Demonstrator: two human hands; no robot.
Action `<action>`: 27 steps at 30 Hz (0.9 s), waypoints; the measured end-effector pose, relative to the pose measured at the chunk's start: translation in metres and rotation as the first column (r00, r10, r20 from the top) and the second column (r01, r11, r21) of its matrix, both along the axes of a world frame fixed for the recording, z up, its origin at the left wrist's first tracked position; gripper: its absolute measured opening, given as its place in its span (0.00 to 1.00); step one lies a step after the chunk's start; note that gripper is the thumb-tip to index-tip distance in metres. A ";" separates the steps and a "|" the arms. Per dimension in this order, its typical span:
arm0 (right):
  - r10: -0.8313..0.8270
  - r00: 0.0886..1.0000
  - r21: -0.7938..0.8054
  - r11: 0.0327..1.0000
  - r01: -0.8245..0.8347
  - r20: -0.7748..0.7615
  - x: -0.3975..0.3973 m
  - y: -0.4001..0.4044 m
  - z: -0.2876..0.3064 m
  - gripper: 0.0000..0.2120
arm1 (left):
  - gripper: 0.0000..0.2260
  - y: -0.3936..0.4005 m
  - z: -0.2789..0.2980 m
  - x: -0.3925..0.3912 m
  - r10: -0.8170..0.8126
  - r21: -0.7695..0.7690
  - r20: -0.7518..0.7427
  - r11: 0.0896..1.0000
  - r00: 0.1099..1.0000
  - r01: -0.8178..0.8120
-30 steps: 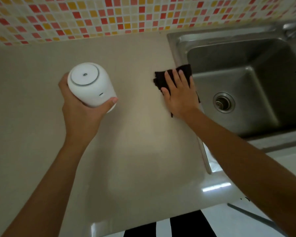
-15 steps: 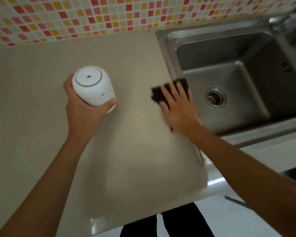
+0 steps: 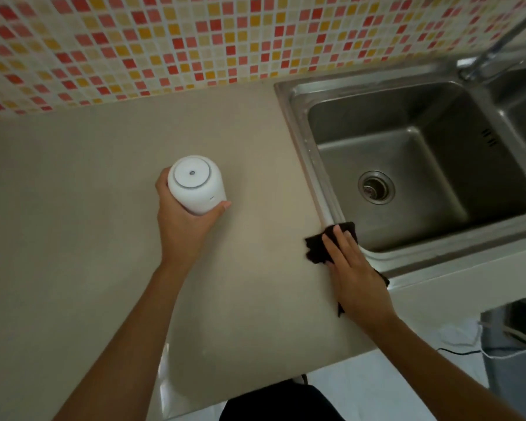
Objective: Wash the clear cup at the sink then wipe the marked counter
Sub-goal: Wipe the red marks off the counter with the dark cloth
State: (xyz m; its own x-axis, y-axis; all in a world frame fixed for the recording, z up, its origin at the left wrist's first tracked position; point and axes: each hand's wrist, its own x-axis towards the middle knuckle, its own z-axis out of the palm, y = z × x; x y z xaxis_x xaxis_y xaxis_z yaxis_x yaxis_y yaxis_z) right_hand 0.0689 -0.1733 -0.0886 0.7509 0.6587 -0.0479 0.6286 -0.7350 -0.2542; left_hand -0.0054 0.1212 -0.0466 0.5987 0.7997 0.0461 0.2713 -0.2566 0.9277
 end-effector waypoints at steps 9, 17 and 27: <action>-0.341 0.926 0.223 0.901 0.371 -0.163 0.053 0.037 0.042 0.18 | 0.46 -0.006 -0.014 -0.024 -0.049 -0.066 -0.017 0.997 0.999 0.048; -0.215 0.942 0.323 0.900 0.293 -0.256 0.070 0.028 0.064 0.20 | 0.10 -0.119 0.003 -0.031 0.070 0.096 -0.019 0.993 0.997 -0.068; -0.015 0.929 0.523 0.823 0.221 -0.369 0.135 -0.041 0.099 0.41 | 0.26 -0.188 0.072 0.174 -0.525 -0.410 -0.187 0.810 0.830 0.420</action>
